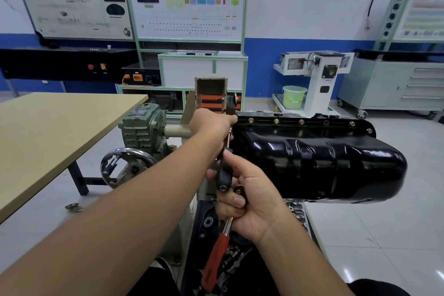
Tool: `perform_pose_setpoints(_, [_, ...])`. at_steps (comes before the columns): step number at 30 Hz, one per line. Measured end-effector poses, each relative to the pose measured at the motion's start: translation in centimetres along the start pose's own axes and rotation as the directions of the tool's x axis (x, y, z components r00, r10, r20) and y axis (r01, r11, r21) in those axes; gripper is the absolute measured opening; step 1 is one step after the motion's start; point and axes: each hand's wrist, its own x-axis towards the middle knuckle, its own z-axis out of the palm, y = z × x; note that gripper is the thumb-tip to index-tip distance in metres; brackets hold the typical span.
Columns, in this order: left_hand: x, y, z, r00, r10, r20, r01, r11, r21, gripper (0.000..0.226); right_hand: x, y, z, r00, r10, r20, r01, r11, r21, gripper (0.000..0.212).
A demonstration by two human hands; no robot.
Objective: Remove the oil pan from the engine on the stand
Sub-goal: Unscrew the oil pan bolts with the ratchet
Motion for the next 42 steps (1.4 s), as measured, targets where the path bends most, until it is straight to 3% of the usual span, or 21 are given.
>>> perform_pose_setpoints(5, [-0.7, -0.1, 0.6, 0.998, -0.045, -0.039, 0.041, 0.995, -0.087, 0.022, -0.4, 0.7, -1.5, 0.997, -0.047, 0.068, 0.033, 0.981, 0.191, 0.028])
perform_pose_setpoints(11, [-1.0, 0.0, 0.2, 0.998, -0.058, -0.001, 0.058, 0.994, -0.096, 0.021, 0.3, 1.9, -1.3, 0.994, -0.097, -0.053, 0.092, 0.992, -0.086, 0.053])
perform_pose_setpoints(13, [-1.0, -0.2, 0.4, 1.0, -0.024, -0.006, 0.024, 1.0, -0.019, 0.02, 0.7, 2.1, -1.4, 0.98, -0.154, -0.124, 0.128, 0.971, -0.2, 0.06])
perform_pose_setpoints(16, [-0.7, -0.6, 0.5, 0.993, 0.112, -0.034, -0.103, 0.974, 0.2, 0.021, 1.4, 2.4, -2.2, 0.963, -0.235, -0.133, 0.189, 0.938, -0.289, 0.047])
perform_pose_setpoints(19, [-0.9, -0.7, 0.4, 0.947, 0.321, 0.008, -0.281, 0.816, 0.505, 0.026, 1.8, 3.2, -3.0, 0.947, -0.303, -0.107, 0.246, 0.898, -0.364, 0.053])
perform_pose_setpoints(21, [-1.2, -0.4, 0.3, 0.922, 0.383, 0.052, -0.33, 0.709, 0.623, 0.025, 2.1, 3.9, -3.1, 0.929, -0.351, -0.118, 0.279, 0.874, -0.398, 0.061])
perform_pose_setpoints(24, [-1.1, 0.5, 0.2, 0.918, 0.376, 0.122, -0.346, 0.615, 0.708, 0.018, 2.1, 4.4, -3.0, 0.907, -0.396, -0.143, 0.308, 0.855, -0.418, 0.065])
perform_pose_setpoints(28, [-0.6, 1.5, -0.2, 0.905, 0.403, 0.14, -0.378, 0.603, 0.702, 0.024, 1.4, 4.4, -3.2, 0.877, -0.448, -0.172, 0.339, 0.833, -0.437, 0.067])
perform_pose_setpoints(30, [-0.5, 1.8, -0.2, 0.911, 0.396, 0.115, -0.362, 0.632, 0.685, 0.024, 0.8, 4.3, -3.3, 0.861, -0.474, -0.184, 0.357, 0.822, -0.444, 0.062])
perform_pose_setpoints(33, [-0.6, 2.1, -0.5, 0.945, 0.309, 0.11, -0.31, 0.732, 0.607, 0.017, -1.0, 4.2, -3.5, 0.851, -0.493, -0.182, 0.371, 0.809, -0.457, 0.033])
perform_pose_setpoints(36, [-0.5, 2.0, -0.8, 0.959, 0.258, 0.119, -0.281, 0.787, 0.549, 0.021, -3.5, 2.8, -3.6, 0.825, -0.539, -0.168, 0.417, 0.782, -0.462, 0.019])
perform_pose_setpoints(39, [-1.0, 1.5, -0.6, 0.93, 0.347, 0.124, -0.341, 0.68, 0.65, 0.016, -4.8, -1.7, -2.8, 0.795, -0.596, -0.113, 0.508, 0.755, -0.415, 0.014])
perform_pose_setpoints(42, [-1.6, 1.0, -0.3, 0.904, 0.406, 0.135, -0.378, 0.609, 0.697, 0.02, -3.3, -9.0, -1.5, 0.852, -0.519, -0.066, 0.433, 0.771, -0.467, 0.013])
